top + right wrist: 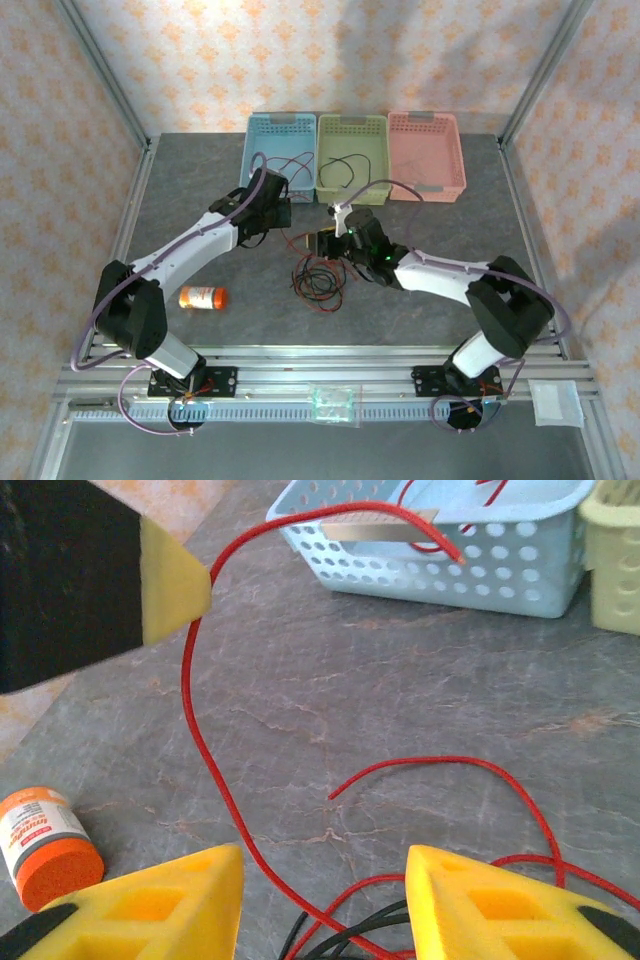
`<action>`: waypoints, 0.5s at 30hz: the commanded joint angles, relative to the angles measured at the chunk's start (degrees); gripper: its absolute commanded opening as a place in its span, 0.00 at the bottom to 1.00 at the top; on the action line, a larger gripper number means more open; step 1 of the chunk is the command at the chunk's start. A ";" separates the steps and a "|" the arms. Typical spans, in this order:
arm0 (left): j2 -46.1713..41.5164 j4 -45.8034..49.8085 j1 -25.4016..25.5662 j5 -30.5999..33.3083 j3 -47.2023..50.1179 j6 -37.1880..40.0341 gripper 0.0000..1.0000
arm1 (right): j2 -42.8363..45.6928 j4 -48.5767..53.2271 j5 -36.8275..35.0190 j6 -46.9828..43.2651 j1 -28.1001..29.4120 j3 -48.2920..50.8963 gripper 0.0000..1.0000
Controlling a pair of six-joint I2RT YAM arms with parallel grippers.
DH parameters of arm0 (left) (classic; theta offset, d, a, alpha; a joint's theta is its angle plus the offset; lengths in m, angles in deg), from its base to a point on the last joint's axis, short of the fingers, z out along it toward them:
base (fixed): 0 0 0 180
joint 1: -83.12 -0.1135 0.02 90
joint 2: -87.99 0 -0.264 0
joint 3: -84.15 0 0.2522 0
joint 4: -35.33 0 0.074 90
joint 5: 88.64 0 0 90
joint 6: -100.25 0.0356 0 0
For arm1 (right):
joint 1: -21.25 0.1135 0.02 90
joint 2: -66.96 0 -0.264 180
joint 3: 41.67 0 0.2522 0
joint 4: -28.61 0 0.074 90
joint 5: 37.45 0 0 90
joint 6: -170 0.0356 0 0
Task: Untangle the cables
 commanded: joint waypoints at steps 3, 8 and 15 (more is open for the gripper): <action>-2.15 2.07 -0.73 -2.48 -1.67 0.03 0.00 | -5.08 -9.25 4.64 -0.39 0.75 -1.21 0.47; -2.40 2.46 -0.97 -2.27 -1.67 0.06 0.00 | -11.01 -12.01 6.60 0.07 1.46 -4.60 0.46; -2.58 2.48 -1.11 -2.74 -1.37 -0.54 0.00 | -16.83 -13.51 8.45 0.15 3.08 -9.16 0.44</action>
